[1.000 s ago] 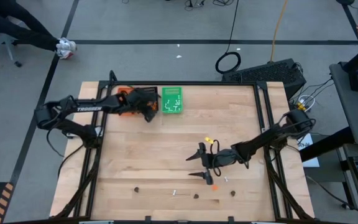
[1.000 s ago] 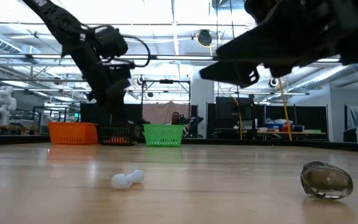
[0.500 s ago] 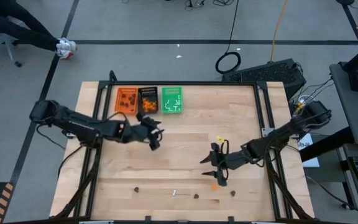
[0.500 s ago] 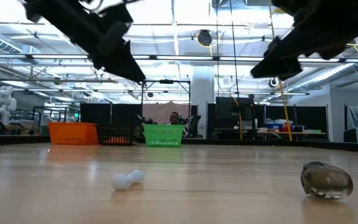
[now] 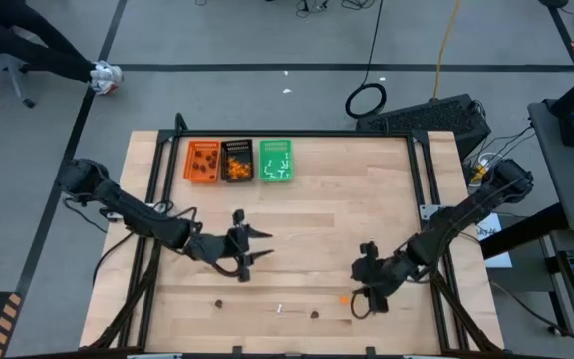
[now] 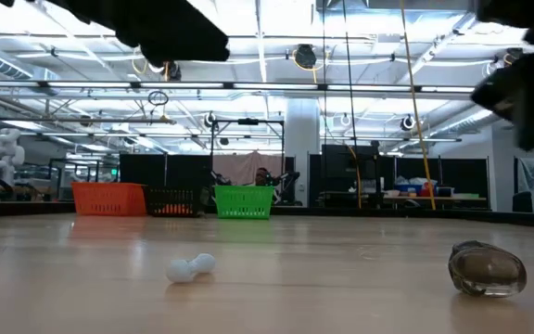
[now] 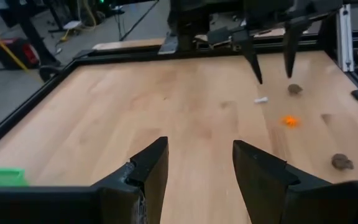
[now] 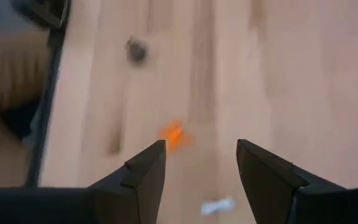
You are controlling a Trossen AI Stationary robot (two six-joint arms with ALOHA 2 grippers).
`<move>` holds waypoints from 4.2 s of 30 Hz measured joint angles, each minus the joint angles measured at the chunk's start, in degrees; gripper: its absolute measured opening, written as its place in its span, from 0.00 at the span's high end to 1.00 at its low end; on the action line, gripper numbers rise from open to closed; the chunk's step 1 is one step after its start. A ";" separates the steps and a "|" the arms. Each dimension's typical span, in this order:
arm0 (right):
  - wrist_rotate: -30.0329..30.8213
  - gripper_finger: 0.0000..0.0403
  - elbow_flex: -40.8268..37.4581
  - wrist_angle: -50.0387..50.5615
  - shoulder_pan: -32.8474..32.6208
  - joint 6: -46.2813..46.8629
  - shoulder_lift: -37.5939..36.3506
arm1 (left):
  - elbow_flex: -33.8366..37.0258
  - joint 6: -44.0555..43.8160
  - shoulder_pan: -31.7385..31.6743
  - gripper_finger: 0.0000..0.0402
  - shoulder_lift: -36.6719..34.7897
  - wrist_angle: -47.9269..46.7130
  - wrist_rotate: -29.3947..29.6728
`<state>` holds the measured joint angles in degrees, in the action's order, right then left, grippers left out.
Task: Sort Halloween decoration
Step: Put the white bone toy into the green bin
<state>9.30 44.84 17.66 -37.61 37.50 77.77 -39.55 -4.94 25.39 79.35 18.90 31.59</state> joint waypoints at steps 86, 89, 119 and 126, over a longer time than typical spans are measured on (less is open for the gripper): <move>19.23 1.00 -4.40 -54.72 4.44 -18.80 14.96 | -0.02 21.16 2.16 0.56 8.99 17.72 1.13; 19.10 1.00 -7.13 -64.45 6.53 -21.87 14.96 | -0.02 24.28 3.57 0.56 8.99 18.21 1.98; -3.61 1.00 -9.29 -79.19 15.79 -53.15 14.96 | -0.02 24.80 4.21 0.56 8.99 18.11 6.85; -3.59 1.00 -9.29 -77.02 15.79 -62.95 14.96 | -0.02 24.76 4.21 0.56 8.99 18.11 6.85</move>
<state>5.71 35.55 -59.36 -21.82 -25.45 92.73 -39.57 19.82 29.61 88.33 37.01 38.44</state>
